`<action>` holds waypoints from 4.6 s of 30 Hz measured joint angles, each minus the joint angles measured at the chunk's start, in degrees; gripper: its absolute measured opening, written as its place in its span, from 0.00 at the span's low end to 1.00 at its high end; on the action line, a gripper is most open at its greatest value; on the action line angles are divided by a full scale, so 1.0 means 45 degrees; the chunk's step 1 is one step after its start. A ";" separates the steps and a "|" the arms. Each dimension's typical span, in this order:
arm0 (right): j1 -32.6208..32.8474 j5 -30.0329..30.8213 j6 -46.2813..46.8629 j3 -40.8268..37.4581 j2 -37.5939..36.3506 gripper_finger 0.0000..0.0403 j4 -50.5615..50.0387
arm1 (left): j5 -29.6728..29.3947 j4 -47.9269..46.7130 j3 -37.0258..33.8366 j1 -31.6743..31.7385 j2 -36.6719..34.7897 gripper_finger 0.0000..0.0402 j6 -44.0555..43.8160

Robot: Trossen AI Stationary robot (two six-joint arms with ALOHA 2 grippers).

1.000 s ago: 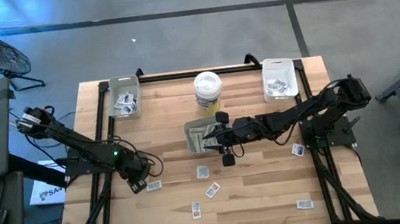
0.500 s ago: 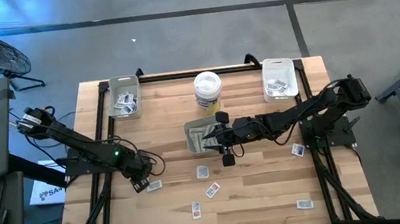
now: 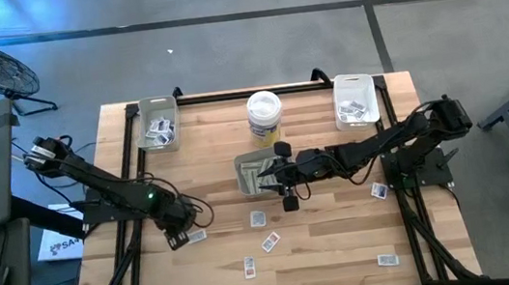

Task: Pick & Place First Aid Supplies
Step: Put the ointment pack into the white bin

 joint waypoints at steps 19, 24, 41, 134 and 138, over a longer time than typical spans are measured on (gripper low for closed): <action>-0.0002 -0.0024 0.0005 0.0000 0.0004 0.35 -0.0080 | -0.0049 0.0015 -0.1252 0.0007 -0.0024 0.30 -0.0543; -0.0002 -0.0024 0.0000 0.0000 0.0004 0.35 -0.0084 | -0.0355 0.0017 -0.1262 0.0000 -0.0024 0.25 -0.0541; -0.0002 -0.0999 -0.0172 0.0000 0.0992 0.35 0.1316 | -0.3404 -0.1610 -0.0121 0.0013 0.0015 0.01 0.0200; -0.4738 0.8992 0.7199 0.0010 -0.5986 0.00 -1.3243 | -1.0850 0.4425 0.3960 -0.0986 -0.1681 0.42 1.2365; -0.6950 0.7654 0.6309 0.0005 -0.5243 0.00 -1.3341 | -1.0791 0.4418 0.3960 -0.0986 -0.1681 0.42 1.2364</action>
